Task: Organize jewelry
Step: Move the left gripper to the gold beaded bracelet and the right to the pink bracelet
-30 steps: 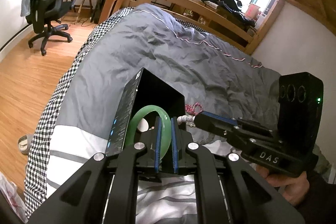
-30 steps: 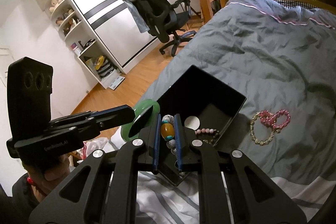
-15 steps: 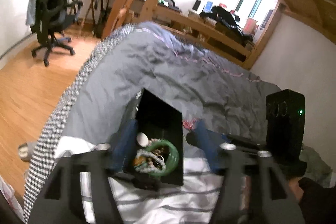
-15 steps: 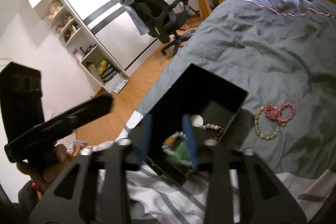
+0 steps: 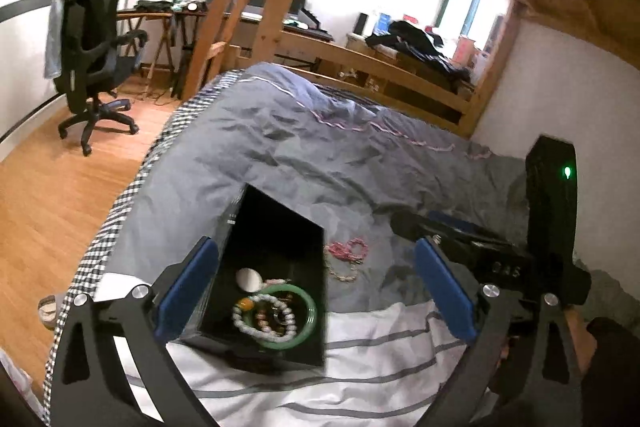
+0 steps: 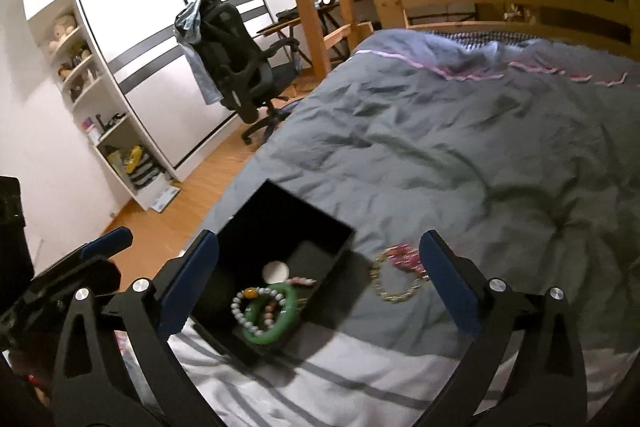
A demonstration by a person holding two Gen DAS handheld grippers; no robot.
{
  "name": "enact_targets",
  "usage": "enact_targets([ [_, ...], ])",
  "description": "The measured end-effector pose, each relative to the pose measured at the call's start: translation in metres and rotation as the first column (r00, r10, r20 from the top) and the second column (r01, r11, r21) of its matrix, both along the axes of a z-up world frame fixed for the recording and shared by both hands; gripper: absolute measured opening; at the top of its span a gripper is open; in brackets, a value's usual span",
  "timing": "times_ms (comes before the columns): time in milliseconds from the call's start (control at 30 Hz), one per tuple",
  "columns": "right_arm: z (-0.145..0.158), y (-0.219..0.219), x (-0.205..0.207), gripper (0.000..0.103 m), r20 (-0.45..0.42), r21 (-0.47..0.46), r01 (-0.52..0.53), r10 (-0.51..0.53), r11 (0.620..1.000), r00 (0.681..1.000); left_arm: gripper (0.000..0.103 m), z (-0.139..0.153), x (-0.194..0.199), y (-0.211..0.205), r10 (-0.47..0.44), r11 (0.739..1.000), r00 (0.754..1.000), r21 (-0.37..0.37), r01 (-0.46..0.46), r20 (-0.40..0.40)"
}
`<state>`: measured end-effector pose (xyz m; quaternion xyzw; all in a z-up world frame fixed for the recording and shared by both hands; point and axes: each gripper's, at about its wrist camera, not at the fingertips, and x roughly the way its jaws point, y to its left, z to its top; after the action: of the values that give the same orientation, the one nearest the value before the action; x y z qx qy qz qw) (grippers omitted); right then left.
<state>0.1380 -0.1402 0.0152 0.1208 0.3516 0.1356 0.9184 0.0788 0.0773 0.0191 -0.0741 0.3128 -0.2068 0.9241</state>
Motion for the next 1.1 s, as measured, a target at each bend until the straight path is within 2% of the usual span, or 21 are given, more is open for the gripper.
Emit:
enact_targets([
  [133,0.003,-0.018,-0.002,0.099,0.009,-0.013,0.032,-0.032,0.999,0.999,0.096,-0.005,-0.004,-0.031,-0.026,0.999,1.000,0.036,0.026,0.009],
  [300,0.005,-0.043,-0.003,0.099,0.021,-0.017,0.064,-0.064,0.998,0.998,0.096,-0.010,-0.003,-0.048,-0.080,0.996,0.997,0.030,0.080,0.003],
  [600,-0.008,-0.090,0.007,0.099,0.010,0.003,0.140,-0.140,0.990,0.990,0.096,-0.037,-0.005,-0.089,-0.159,0.976,0.987,0.145,0.160,-0.014],
  [733,-0.024,-0.101,0.017,0.099,-0.003,0.000,0.122,-0.122,0.993,0.993,0.083,-0.053,0.001,-0.110,-0.208,0.960,0.977,0.180,0.213,-0.047],
  [767,-0.029,-0.102,0.020,0.099,-0.013,0.003,0.106,-0.106,0.994,0.994,0.082,-0.056,0.003,-0.115,-0.213,0.957,0.976,0.190,0.220,-0.053],
  [867,-0.041,-0.103,0.028,0.099,-0.027,0.014,0.044,-0.044,0.999,0.999,0.070,-0.068,0.013,-0.128,-0.239,0.946,0.967,0.202,0.251,-0.082],
  [933,-0.048,-0.101,0.032,0.092,-0.033,0.018,0.004,-0.004,1.000,0.999,0.064,-0.077,0.022,-0.137,-0.242,0.943,0.965,0.210,0.259,-0.106],
  [1000,-0.056,-0.098,0.039,0.069,-0.052,0.017,-0.035,0.035,0.999,0.998,0.063,-0.084,0.027,-0.142,-0.242,0.939,0.963,0.223,0.263,-0.118],
  [1033,-0.061,-0.097,0.042,0.066,-0.066,0.014,-0.051,0.052,0.999,0.996,0.062,-0.089,0.030,-0.145,-0.243,0.936,0.962,0.232,0.266,-0.123],
  [1100,-0.071,-0.095,0.048,0.051,-0.085,0.031,-0.087,0.090,0.996,0.992,0.062,-0.096,0.034,-0.151,-0.247,0.926,0.961,0.261,0.273,-0.127],
])
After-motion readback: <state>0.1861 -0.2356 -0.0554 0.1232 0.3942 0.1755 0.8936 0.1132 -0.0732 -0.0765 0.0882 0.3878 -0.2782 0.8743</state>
